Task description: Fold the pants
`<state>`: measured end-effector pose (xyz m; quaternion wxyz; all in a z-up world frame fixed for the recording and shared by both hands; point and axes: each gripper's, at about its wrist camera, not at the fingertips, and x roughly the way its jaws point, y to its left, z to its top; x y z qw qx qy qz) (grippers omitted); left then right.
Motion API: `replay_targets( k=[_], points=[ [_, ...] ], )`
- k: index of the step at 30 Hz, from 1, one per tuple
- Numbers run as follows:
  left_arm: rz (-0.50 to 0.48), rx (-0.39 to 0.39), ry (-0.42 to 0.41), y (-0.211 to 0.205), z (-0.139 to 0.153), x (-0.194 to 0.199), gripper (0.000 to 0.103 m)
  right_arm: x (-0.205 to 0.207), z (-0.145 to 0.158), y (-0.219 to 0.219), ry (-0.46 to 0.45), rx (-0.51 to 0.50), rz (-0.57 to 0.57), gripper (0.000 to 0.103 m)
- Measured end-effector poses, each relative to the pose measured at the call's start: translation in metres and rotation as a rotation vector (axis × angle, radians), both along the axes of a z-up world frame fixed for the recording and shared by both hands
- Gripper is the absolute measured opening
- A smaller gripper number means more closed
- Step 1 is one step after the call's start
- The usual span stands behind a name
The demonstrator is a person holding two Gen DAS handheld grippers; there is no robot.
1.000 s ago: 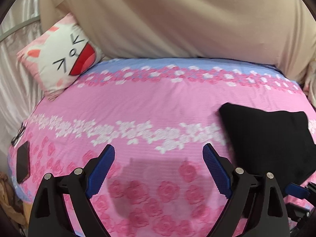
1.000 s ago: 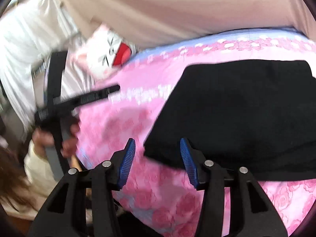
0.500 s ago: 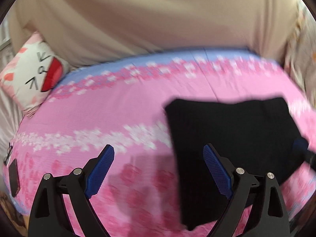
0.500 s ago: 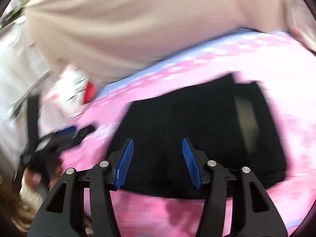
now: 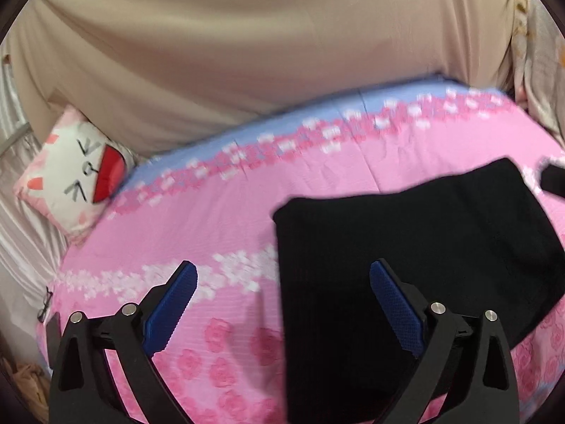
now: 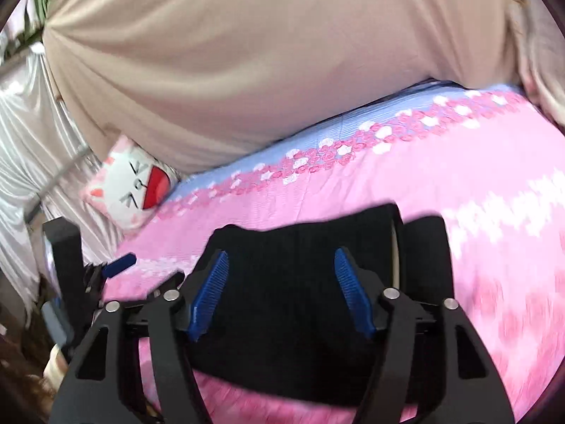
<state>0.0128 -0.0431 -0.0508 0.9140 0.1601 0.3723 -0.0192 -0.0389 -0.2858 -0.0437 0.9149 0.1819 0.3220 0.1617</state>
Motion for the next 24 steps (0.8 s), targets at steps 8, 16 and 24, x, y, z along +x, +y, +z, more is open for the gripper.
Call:
replay_targets(
  k=[8, 16, 24],
  points=[
    [0.02, 0.025, 0.067, -0.006, -0.028, 0.003, 0.097, 0.028, -0.03, -0.011, 0.075, 0.039, -0.027, 0.058],
    [0.018, 0.015, 0.067, -0.007, -0.025, 0.006, 0.097, 0.018, -0.024, -0.026, 0.07, 0.004, -0.102, 0.054],
    [0.029, 0.014, 0.068, -0.008, -0.027, 0.008, 0.097, -0.039, -0.028, -0.042, 0.09, -0.021, -0.152, 0.056]
  ],
)
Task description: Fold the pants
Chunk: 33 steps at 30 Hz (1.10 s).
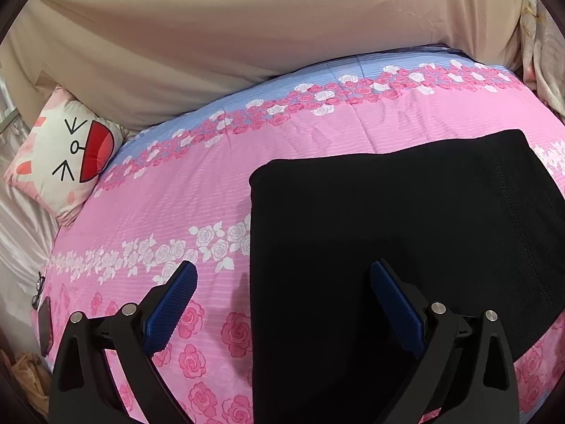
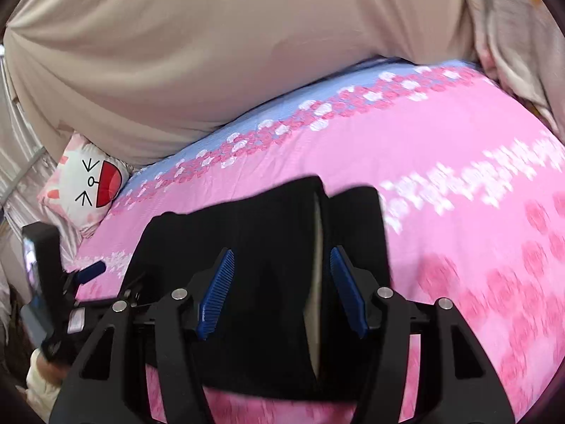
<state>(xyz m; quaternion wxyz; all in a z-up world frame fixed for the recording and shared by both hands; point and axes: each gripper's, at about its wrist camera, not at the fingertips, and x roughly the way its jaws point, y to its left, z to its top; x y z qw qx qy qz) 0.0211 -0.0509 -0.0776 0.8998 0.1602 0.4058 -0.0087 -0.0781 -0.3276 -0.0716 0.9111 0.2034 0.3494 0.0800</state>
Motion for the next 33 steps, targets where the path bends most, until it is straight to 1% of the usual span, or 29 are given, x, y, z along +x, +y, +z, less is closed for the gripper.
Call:
replay_targets(
  k=[2, 5, 7, 9, 12, 13, 14, 15, 16, 18, 20, 21, 23, 24, 25, 26, 27, 29, 31, 33],
  points=[
    [0.002, -0.013, 0.003, 0.0, -0.001, 0.0, 0.097, -0.013, -0.002, 0.001, 0.008, -0.006, -0.001, 0.056],
    [0.003, -0.032, 0.01, 0.0, -0.002, 0.0, 0.097, -0.024, -0.008, 0.012, 0.014, -0.06, 0.009, 0.056],
    [0.002, -0.039, 0.016, -0.001, -0.003, -0.001, 0.097, -0.023, -0.018, 0.021, 0.05, -0.097, 0.017, 0.056],
    [-0.001, -0.046, 0.023, -0.001, -0.004, -0.002, 0.097, -0.024, -0.021, 0.024, 0.057, -0.084, 0.028, 0.057],
    [-0.003, -0.052, 0.027, 0.001, -0.005, -0.003, 0.097, -0.024, -0.025, 0.027, 0.056, -0.112, 0.032, 0.056],
    [-0.003, -0.056, 0.029, 0.001, -0.006, -0.004, 0.097, -0.024, -0.026, 0.027, 0.061, -0.121, 0.035, 0.048],
    [-0.002, -0.059, 0.032, 0.002, -0.006, -0.004, 0.097, -0.025, -0.028, 0.028, 0.07, -0.135, 0.038, 0.043],
    [-0.002, -0.065, 0.037, 0.002, -0.007, -0.004, 0.097, -0.026, -0.028, 0.027, 0.07, -0.124, 0.044, 0.037],
    [-0.002, -0.068, 0.039, 0.003, -0.007, -0.004, 0.097, -0.03, -0.024, 0.023, 0.063, -0.082, 0.051, 0.028],
    [-0.004, -0.07, 0.041, 0.003, -0.007, -0.005, 0.097, -0.036, -0.017, 0.021, 0.044, -0.054, 0.052, 0.024],
    [-0.007, -0.071, 0.041, 0.003, -0.007, -0.005, 0.097, -0.035, -0.021, 0.022, 0.056, -0.084, 0.055, 0.025],
    [-0.006, -0.07, 0.041, 0.002, -0.008, -0.005, 0.097, -0.034, -0.025, 0.021, 0.068, -0.087, 0.054, 0.028],
    [-0.005, -0.072, 0.044, 0.003, -0.008, -0.006, 0.097, -0.04, -0.022, 0.014, 0.046, -0.041, 0.039, 0.03],
    [-0.007, -0.07, 0.042, 0.004, -0.006, -0.007, 0.097, -0.045, -0.017, 0.012, 0.029, -0.049, 0.031, 0.033],
    [-0.008, -0.069, 0.04, 0.005, -0.005, -0.009, 0.097, -0.052, -0.011, 0.009, 0.007, -0.082, 0.012, 0.038],
    [-0.005, -0.07, 0.039, 0.007, -0.004, -0.01, 0.097, -0.057, -0.008, 0.006, -0.002, -0.122, -0.011, 0.04],
    [0.0, -0.078, 0.043, 0.01, -0.003, -0.011, 0.097, -0.063, -0.006, 0.002, -0.004, -0.179, -0.031, 0.041],
    [0.003, -0.104, 0.064, 0.014, -0.004, -0.012, 0.097, -0.071, -0.009, -0.006, 0.008, -0.229, -0.049, 0.041],
    [0.008, -0.125, 0.087, 0.017, -0.006, -0.012, 0.097, -0.076, -0.016, -0.014, 0.036, -0.24, -0.063, 0.041],
    [0.011, -0.139, 0.096, 0.018, -0.008, -0.015, 0.097, -0.076, -0.026, -0.019, 0.058, -0.221, -0.059, 0.041]
  ],
)
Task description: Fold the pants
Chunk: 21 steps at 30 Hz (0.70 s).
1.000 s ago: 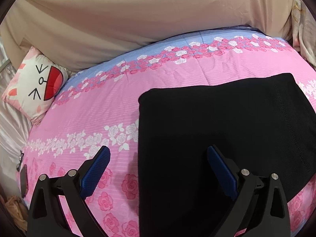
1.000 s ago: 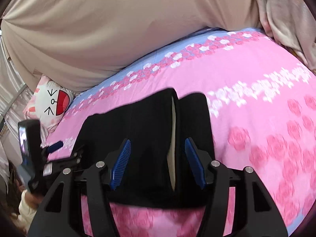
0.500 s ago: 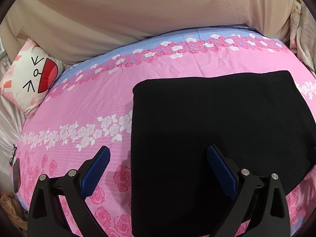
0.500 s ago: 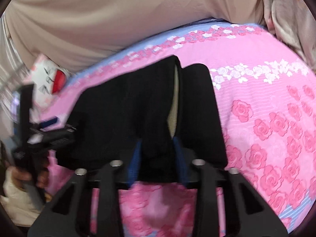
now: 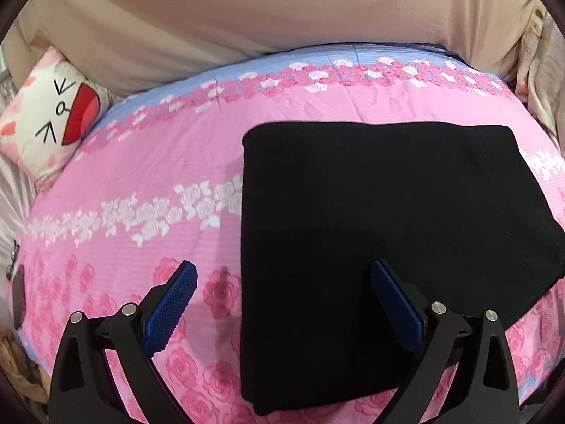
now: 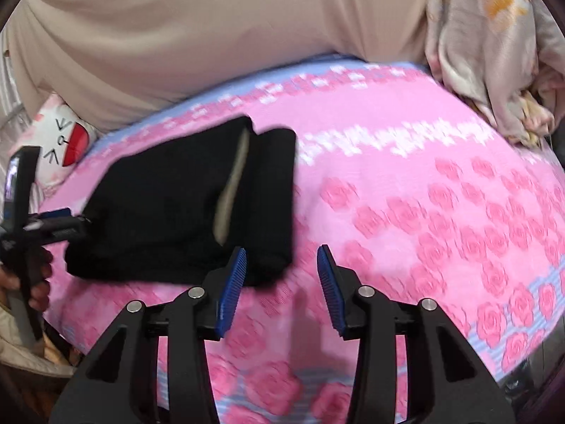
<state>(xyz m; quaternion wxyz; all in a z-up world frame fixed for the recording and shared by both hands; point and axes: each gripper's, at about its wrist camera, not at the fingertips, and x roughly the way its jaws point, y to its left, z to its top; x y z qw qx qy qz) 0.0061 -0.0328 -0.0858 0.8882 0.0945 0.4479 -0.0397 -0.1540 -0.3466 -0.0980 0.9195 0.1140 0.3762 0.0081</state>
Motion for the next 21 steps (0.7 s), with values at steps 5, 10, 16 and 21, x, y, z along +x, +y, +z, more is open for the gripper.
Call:
replay_targets(
  k=[5, 10, 16, 21],
  points=[
    [-0.011, 0.023, -0.022, -0.003, -0.005, -0.008, 0.097, 0.015, -0.024, 0.003, 0.024, 0.058, 0.041, 0.026],
    [-0.049, -0.113, 0.032, 0.011, 0.01, -0.011, 0.097, 0.013, -0.004, -0.014, 0.04, 0.234, 0.06, 0.066],
    [0.006, -0.489, 0.298, 0.044, -0.019, 0.005, 0.094, 0.024, 0.007, -0.032, -0.011, 0.379, 0.03, 0.089],
    [0.035, -0.693, 0.37, 0.065, -0.029, 0.014, 0.096, 0.048, -0.015, -0.036, 0.093, 0.526, 0.03, 0.089]
  ],
)
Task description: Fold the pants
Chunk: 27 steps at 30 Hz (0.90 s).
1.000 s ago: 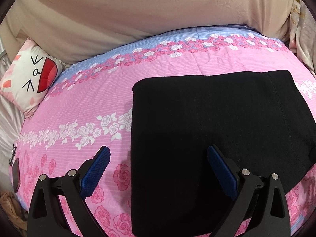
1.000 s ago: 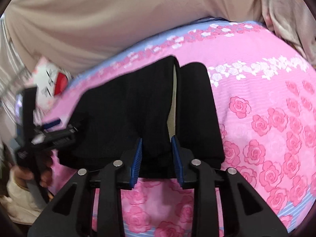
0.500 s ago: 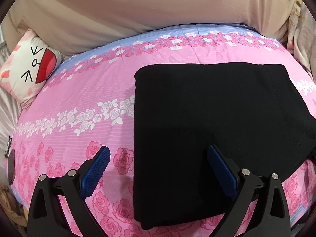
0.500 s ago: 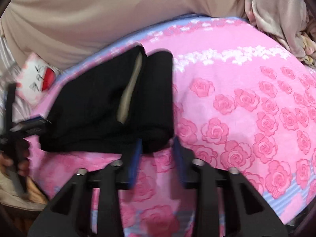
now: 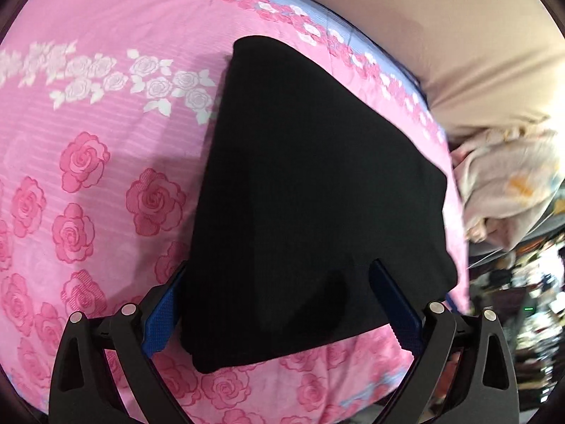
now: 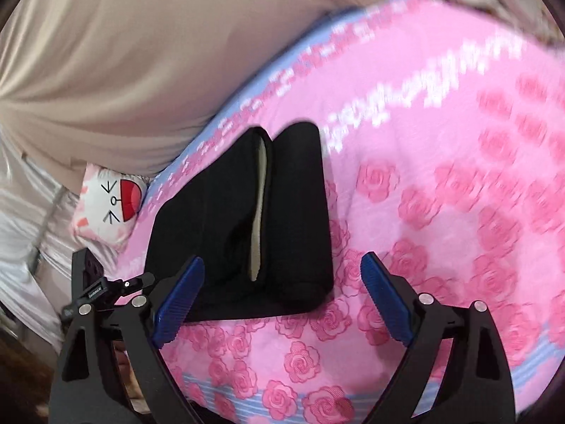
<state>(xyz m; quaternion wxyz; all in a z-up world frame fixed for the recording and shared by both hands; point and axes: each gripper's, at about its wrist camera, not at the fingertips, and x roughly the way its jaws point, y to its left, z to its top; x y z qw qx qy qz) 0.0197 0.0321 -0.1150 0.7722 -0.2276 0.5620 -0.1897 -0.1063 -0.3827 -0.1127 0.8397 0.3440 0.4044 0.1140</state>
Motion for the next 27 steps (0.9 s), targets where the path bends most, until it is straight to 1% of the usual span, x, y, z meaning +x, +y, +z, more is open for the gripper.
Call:
replay_targets(
  k=[1, 2, 4, 5, 7, 9, 11, 13, 14, 15, 16, 17, 19, 20, 22, 23, 24, 26, 27],
  points=[
    [0.002, -0.015, 0.006, 0.001, 0.0, 0.001, 0.096, 0.003, -0.005, 0.001, 0.021, 0.026, 0.006, 0.088],
    [0.005, -0.032, 0.01, 0.002, -0.002, 0.004, 0.096, 0.005, -0.004, 0.005, 0.013, 0.008, 0.007, 0.088],
    [-0.007, -0.031, 0.014, 0.0, -0.001, 0.007, 0.097, 0.011, -0.005, 0.013, 0.014, 0.037, 0.041, 0.089],
    [-0.016, -0.021, 0.011, -0.003, -0.001, 0.009, 0.097, 0.015, -0.006, 0.017, 0.016, 0.059, 0.05, 0.089],
    [-0.044, 0.017, 0.001, -0.011, 0.001, 0.014, 0.097, 0.022, -0.005, 0.026, 0.03, 0.017, 0.056, 0.089],
    [-0.059, 0.058, -0.012, -0.019, 0.001, 0.018, 0.097, 0.026, -0.005, 0.032, 0.025, 0.006, 0.057, 0.089],
    [-0.064, 0.085, -0.025, -0.025, 0.002, 0.023, 0.097, 0.031, -0.006, 0.035, 0.024, -0.008, 0.043, 0.081],
    [-0.077, 0.113, -0.039, -0.031, 0.002, 0.025, 0.096, 0.032, -0.009, 0.035, 0.024, -0.02, 0.031, 0.062],
    [-0.078, 0.129, -0.049, -0.034, 0.003, 0.025, 0.092, 0.032, -0.01, 0.034, 0.023, -0.02, 0.027, 0.059],
    [-0.071, 0.149, -0.06, -0.034, 0.004, 0.025, 0.085, 0.033, -0.01, 0.034, 0.022, -0.013, 0.024, 0.054],
    [-0.06, 0.162, -0.071, -0.034, 0.005, 0.024, 0.075, 0.032, -0.011, 0.034, 0.019, -0.014, 0.027, 0.051],
    [-0.066, 0.153, -0.077, -0.033, 0.005, 0.024, 0.067, 0.03, -0.01, 0.035, 0.014, -0.027, 0.03, 0.05],
    [-0.06, 0.138, -0.08, -0.027, 0.006, 0.024, 0.056, 0.03, -0.009, 0.036, 0.014, -0.031, 0.028, 0.05],
    [-0.065, 0.13, -0.082, -0.026, 0.006, 0.024, 0.054, 0.031, -0.01, 0.035, 0.015, -0.03, 0.029, 0.05],
    [-0.065, 0.11, -0.079, -0.022, 0.005, 0.025, 0.056, 0.034, -0.01, 0.034, 0.022, -0.029, 0.034, 0.054],
    [-0.055, 0.086, -0.071, -0.019, 0.003, 0.025, 0.063, 0.034, -0.012, 0.034, 0.028, -0.025, 0.033, 0.057],
    [-0.047, 0.066, -0.06, -0.017, 0.001, 0.025, 0.068, 0.034, -0.012, 0.033, 0.028, -0.016, 0.032, 0.058],
    [-0.018, -0.005, -0.057, -0.012, -0.002, 0.027, 0.076, 0.035, -0.013, 0.031, 0.024, -0.005, 0.034, 0.06],
    [-0.009, -0.033, -0.056, -0.01, -0.003, 0.028, 0.078, 0.034, -0.013, 0.03, 0.022, -0.004, 0.034, 0.061]
  ],
)
